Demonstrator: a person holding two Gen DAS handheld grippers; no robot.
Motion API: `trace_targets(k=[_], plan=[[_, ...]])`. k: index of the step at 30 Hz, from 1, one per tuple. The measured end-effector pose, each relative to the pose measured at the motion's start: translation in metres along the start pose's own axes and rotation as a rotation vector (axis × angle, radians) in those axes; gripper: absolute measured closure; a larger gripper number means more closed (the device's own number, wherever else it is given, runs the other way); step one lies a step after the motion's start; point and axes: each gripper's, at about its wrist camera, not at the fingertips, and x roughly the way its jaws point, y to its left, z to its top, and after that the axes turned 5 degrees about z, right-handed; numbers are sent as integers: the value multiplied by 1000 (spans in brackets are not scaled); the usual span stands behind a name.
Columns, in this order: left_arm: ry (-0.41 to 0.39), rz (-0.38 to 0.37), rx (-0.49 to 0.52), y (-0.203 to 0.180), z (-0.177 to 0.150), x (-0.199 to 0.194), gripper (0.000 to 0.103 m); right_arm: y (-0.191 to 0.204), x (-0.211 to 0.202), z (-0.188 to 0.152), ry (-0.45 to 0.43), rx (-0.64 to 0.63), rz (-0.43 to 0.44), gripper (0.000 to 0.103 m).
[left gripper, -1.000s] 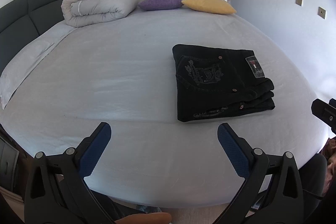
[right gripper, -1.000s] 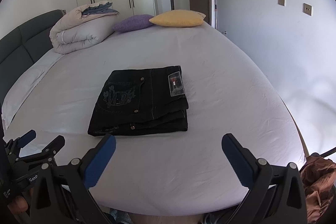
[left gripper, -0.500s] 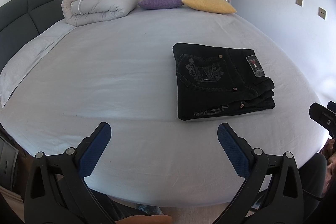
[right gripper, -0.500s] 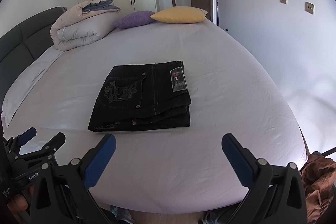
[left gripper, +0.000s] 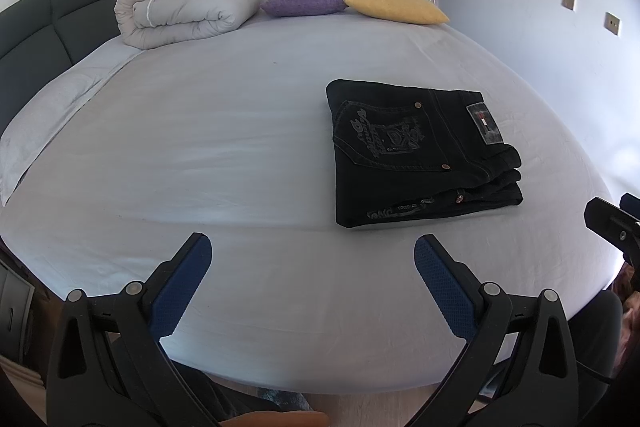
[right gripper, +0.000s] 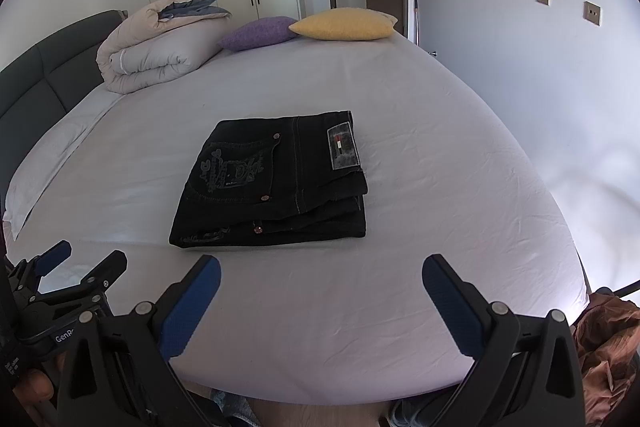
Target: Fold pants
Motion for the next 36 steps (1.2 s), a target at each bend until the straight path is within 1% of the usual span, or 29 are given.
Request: trace_targets(k=[36], plan=[[7,-6,5,-9,-4,6,0,0,1,-2,4,0,1,0]])
